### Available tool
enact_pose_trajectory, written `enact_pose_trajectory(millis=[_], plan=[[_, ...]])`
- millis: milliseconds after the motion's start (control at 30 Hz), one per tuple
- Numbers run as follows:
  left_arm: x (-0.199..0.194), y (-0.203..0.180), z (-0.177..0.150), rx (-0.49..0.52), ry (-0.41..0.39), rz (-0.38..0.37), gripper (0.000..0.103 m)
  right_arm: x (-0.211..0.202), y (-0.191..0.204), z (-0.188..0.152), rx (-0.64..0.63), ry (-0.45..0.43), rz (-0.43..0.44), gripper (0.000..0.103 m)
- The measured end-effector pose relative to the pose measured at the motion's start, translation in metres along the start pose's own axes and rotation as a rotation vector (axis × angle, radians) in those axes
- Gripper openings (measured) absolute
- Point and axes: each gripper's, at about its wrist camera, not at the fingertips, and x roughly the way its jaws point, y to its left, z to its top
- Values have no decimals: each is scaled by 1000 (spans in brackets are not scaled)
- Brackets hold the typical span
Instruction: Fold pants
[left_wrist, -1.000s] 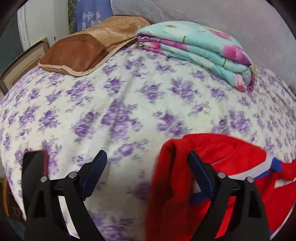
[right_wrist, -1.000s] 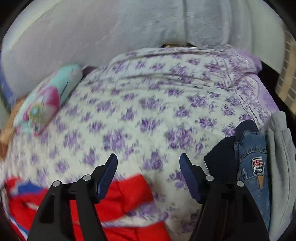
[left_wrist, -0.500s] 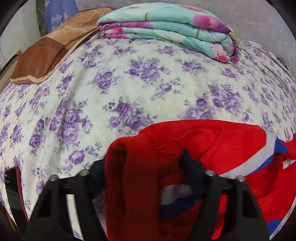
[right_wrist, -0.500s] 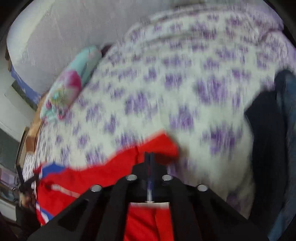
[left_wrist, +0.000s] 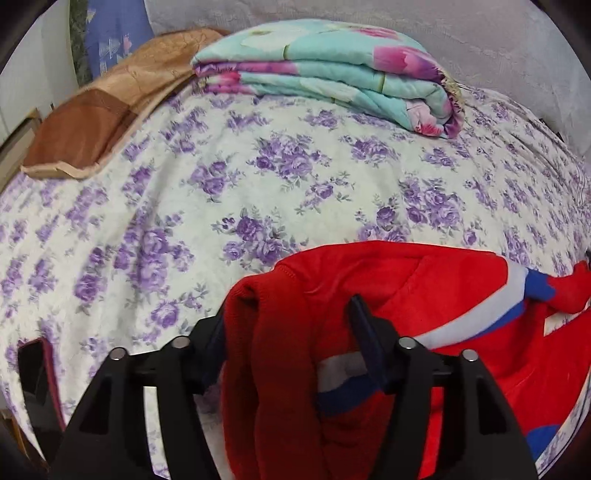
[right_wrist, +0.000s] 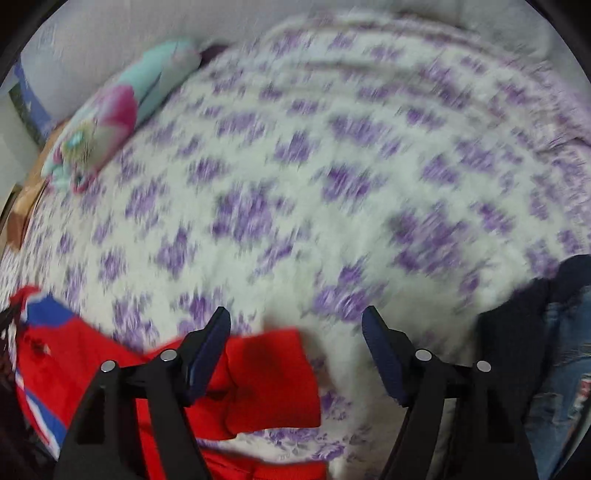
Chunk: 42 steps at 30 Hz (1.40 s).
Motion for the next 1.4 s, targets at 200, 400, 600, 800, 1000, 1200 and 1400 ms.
enact_pose_trajectory(millis=[200, 400, 600, 800, 1000, 1200, 1400], plan=[[4, 3, 1, -38, -7, 3, 44, -13, 22, -18, -111, -19, -19, 7], [-36, 0, 6, -38, -112, -90, 29, -82, -2, -36, 5, -238, 93, 6], [-39, 14, 4, -44, -90, -103, 37, -102, -11, -50, 36, -281, 116, 6], [-21, 27, 2, -52, -25, -148, 86, -84, -15, -57, 57, -239, 116, 6], [4, -8, 9, 41, 49, -82, 24, -79, -14, -62, 68, -243, 106, 5], [-69, -11, 7, 9, -165, -203, 17, -111, -23, -70, 80, -331, 113, 4], [-138, -10, 21, -11, -380, -250, 18, -130, -47, -74, 169, -369, 93, 0]])
